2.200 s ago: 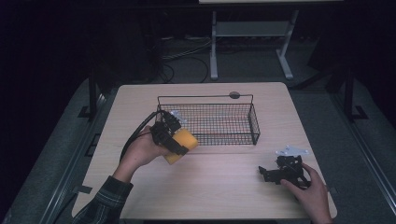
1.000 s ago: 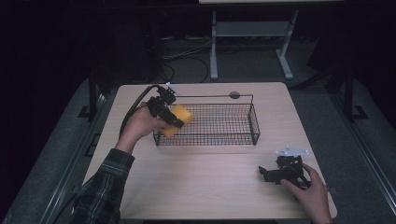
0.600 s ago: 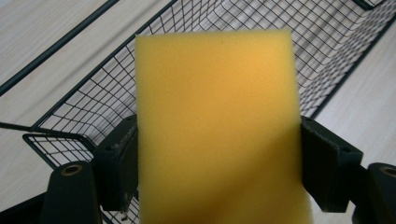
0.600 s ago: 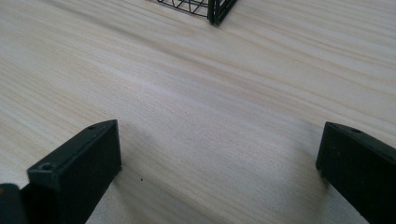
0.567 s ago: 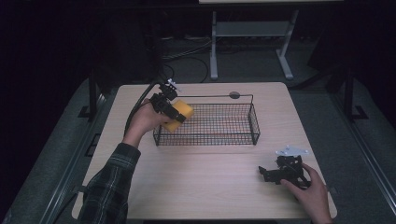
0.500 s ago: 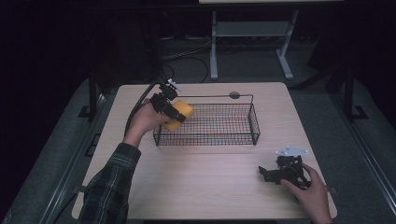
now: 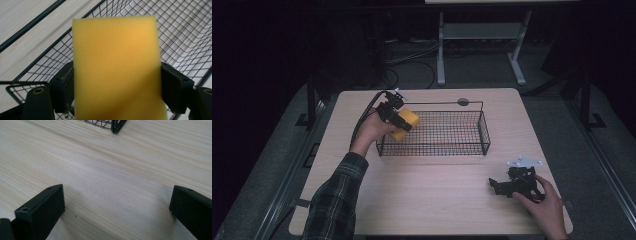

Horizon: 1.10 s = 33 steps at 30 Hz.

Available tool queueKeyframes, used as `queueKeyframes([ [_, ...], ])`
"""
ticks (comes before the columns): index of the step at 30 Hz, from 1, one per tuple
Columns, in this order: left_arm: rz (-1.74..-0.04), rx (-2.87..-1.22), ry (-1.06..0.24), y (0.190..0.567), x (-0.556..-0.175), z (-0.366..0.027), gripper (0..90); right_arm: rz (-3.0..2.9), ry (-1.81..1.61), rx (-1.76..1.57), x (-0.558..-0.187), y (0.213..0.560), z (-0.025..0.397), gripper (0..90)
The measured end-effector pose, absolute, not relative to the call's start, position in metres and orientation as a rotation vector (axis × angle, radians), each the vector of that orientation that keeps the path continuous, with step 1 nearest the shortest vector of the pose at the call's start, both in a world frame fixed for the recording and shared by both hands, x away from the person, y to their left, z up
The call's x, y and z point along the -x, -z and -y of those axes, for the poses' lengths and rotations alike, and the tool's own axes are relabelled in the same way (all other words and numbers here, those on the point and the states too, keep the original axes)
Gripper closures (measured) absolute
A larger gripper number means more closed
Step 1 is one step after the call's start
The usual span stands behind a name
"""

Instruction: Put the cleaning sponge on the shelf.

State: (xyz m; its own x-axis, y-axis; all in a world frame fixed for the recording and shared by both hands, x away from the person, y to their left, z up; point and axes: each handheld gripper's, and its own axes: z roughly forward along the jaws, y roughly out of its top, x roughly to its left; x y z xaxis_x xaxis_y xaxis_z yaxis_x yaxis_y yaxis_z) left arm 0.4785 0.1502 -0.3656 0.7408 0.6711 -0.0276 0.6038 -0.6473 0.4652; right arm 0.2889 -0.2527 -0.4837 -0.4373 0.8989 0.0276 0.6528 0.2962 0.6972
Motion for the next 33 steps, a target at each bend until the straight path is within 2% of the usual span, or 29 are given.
queueKeyframes([
  [33, -1.007, -2.535, -0.155, 0.411, -0.483, -0.158, 23.5, -2.2, -0.918, -1.396, -0.289, 0.484, 0.253, 0.0],
])
